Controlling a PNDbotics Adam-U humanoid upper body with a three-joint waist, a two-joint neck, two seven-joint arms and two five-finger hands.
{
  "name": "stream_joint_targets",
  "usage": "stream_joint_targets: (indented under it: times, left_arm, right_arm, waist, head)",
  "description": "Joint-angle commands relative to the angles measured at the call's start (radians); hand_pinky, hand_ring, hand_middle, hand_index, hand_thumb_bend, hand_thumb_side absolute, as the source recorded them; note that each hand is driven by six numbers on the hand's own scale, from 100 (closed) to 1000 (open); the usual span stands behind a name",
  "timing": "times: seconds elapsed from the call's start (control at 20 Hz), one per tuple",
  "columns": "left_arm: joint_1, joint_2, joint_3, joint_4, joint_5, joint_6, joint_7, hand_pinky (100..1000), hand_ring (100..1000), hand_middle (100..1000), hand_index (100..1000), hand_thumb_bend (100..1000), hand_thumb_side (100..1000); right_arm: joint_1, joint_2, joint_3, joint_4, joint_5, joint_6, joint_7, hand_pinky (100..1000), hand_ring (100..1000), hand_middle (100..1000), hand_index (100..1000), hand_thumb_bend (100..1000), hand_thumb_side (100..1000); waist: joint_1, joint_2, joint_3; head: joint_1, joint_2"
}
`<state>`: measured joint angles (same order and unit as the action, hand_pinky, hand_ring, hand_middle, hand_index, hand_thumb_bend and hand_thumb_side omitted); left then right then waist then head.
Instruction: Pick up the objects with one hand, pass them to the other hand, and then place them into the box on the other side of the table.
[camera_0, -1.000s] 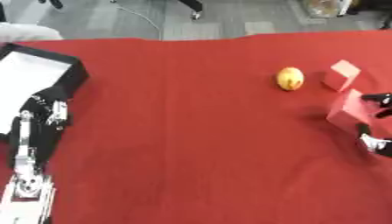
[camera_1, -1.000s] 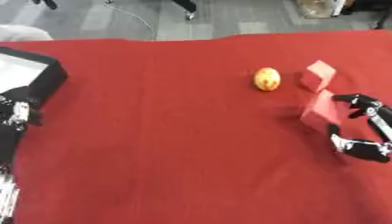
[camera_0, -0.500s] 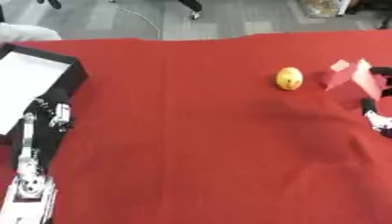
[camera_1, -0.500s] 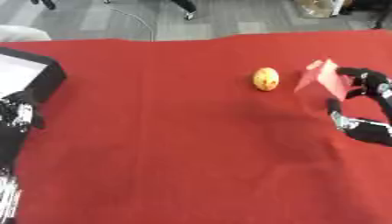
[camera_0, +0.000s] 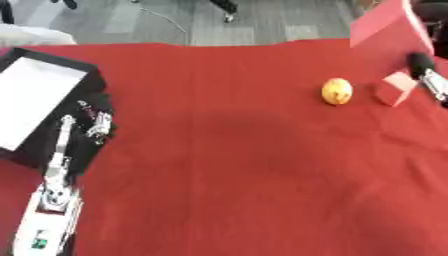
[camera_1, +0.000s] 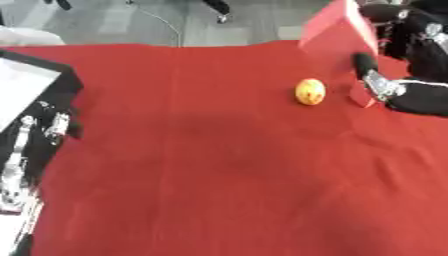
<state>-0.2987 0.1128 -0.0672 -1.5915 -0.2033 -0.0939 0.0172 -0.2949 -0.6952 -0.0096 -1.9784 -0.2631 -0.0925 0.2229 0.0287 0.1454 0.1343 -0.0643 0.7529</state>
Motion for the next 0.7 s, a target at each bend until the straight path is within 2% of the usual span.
stream_joint_targets:
  times: [0.05,0.2,0.3,0.45,0.55,0.7]
  left_arm:
    - [-0.071,0.007,-0.05,0.038,0.002,-0.022,-0.047,418,436,533,759,157,659]
    - [-0.165,-0.016,-0.109,0.093,0.021,-0.05,-0.104,420,436,534,760,153,660]
    - [-0.239,-0.036,-0.148,0.13,0.038,-0.074,-0.145,422,437,535,762,147,662]
    - [-0.322,-0.078,-0.19,0.185,0.056,-0.113,-0.2,428,440,537,764,142,665]
    - [-0.363,-0.089,-0.218,0.19,0.066,-0.157,-0.233,431,441,539,765,143,663]
    - [-0.404,-0.082,-0.25,0.159,0.083,-0.209,-0.26,440,446,544,766,148,661]
  right_arm:
    - [-0.044,-0.055,0.011,-0.022,-0.057,0.004,0.021,662,759,495,408,100,185]
    - [-0.081,-0.069,0.022,-0.022,-0.108,0.017,0.025,659,756,492,406,100,194]
    - [-0.114,-0.056,0.029,-0.021,-0.163,0.049,0.027,655,754,489,406,100,218]
    - [-0.151,-0.053,0.029,-0.021,-0.241,0.072,0.038,658,750,486,407,100,206]
    - [-0.165,-0.039,0.03,-0.022,-0.281,0.067,0.045,657,749,485,406,100,210]
    - [-0.168,0.003,0.048,-0.022,-0.303,0.097,0.052,651,745,480,401,100,226]
  waist:
    - [0.006,-0.017,0.029]
    - [0.002,-0.018,0.089]
    - [-0.005,-0.014,0.131]
    - [-0.013,-0.016,0.175]
    - [-0.017,-0.016,0.184]
    - [-0.023,-0.016,0.184]
  head:
    - [-0.033,-0.018]
    - [-0.063,-0.029]
    - [-0.086,-0.041]
    - [-0.118,-0.043]
    - [-0.12,-0.043]
    - [-0.12,-0.036]
